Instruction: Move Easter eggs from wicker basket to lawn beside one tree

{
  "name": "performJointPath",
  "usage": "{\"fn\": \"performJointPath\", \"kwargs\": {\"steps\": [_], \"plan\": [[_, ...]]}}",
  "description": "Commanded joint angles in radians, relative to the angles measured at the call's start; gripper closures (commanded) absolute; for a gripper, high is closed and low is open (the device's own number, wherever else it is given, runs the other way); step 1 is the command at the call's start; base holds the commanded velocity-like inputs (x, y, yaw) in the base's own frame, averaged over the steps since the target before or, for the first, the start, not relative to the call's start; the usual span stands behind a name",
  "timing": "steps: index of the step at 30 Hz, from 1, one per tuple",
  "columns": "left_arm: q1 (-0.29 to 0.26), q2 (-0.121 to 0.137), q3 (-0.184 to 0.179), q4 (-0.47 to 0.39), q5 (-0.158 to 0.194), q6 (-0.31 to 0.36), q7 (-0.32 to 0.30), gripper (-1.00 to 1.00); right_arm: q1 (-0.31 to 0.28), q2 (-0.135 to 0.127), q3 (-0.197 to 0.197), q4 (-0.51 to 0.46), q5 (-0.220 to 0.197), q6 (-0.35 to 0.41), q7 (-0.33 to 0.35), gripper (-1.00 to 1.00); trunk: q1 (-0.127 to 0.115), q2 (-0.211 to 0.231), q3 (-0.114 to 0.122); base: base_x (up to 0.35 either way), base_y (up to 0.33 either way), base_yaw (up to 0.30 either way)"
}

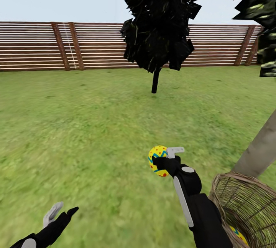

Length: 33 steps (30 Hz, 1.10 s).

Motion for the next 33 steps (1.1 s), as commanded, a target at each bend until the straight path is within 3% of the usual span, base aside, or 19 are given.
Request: {"fn": "performJointPath", "kwargs": {"steps": [1,3,8,12,13,14,15,18,19,28,33], "plan": [[-0.001,-0.001,0.005,-0.002,0.005,0.009,-0.004,-1.0,0.0,0.0,0.003,-0.001,-0.008,0.006,-0.008,1.0,0.0,0.0,0.0,0.08,0.075,-0.057],[-0.001,-0.003,0.008,-0.008,0.01,0.013,-0.005,-1.0,0.0,0.0,0.004,-0.001,-0.014,0.006,-0.012,1.0,0.0,0.0,0.0,0.046,0.043,-0.033],[-0.001,0.002,0.004,-0.018,0.095,0.017,0.005,-1.0,0.0,-0.001,0.006,0.0,-0.019,0.007,-0.016,1.0,-0.001,0.0,0.008,0.012,0.011,-0.009],[-0.001,0.003,-0.003,0.005,0.096,0.011,-0.001,-1.0,0.0,-0.003,-0.007,0.003,-0.018,0.006,-0.014,1.0,-0.001,0.0,0.008,0.065,0.053,0.0],[-0.001,0.007,-0.024,0.012,0.095,0.01,-0.002,-1.0,0.0,-0.001,-0.003,0.003,-0.019,0.006,-0.018,1.0,-0.001,0.0,0.008,0.209,0.18,-0.005],[-0.001,0.009,-0.039,0.016,0.095,0.008,-0.002,-1.0,-0.001,0.007,-0.002,0.019,-0.019,0.006,-0.064,1.0,-0.001,0.0,0.008,0.227,0.206,-0.128],[-0.001,0.012,-0.046,0.023,0.096,0.01,-0.002,-1.0,-0.009,0.007,0.001,0.069,-0.061,0.009,-0.184,1.0,-0.001,0.0,0.008,0.236,0.228,-0.229],[-0.001,0.012,-0.047,0.043,0.096,0.011,-0.003,-1.0,-0.012,0.007,-0.002,0.097,-0.175,0.011,-0.237,1.0,-0.001,0.0,0.008,0.238,0.241,-0.252],[-0.001,0.012,-0.047,0.045,0.096,0.011,-0.003,-1.0,-0.012,0.007,-0.007,0.103,-0.189,0.011,-0.242,1.0,-0.001,0.0,0.008,0.239,0.249,-0.263],[-0.001,0.01,-0.048,0.046,0.096,0.01,-0.003,-1.0,-0.013,0.007,-0.009,0.22,-0.2,-0.014,-0.244,1.0,-0.001,0.0,0.008,0.239,0.25,-0.265],[-0.001,0.01,-0.049,0.046,0.096,0.01,-0.003,-1.0,-0.014,0.007,-0.006,0.275,-0.195,-0.104,-0.245,1.0,-0.001,0.0,0.008,0.239,0.251,-0.265]]}}
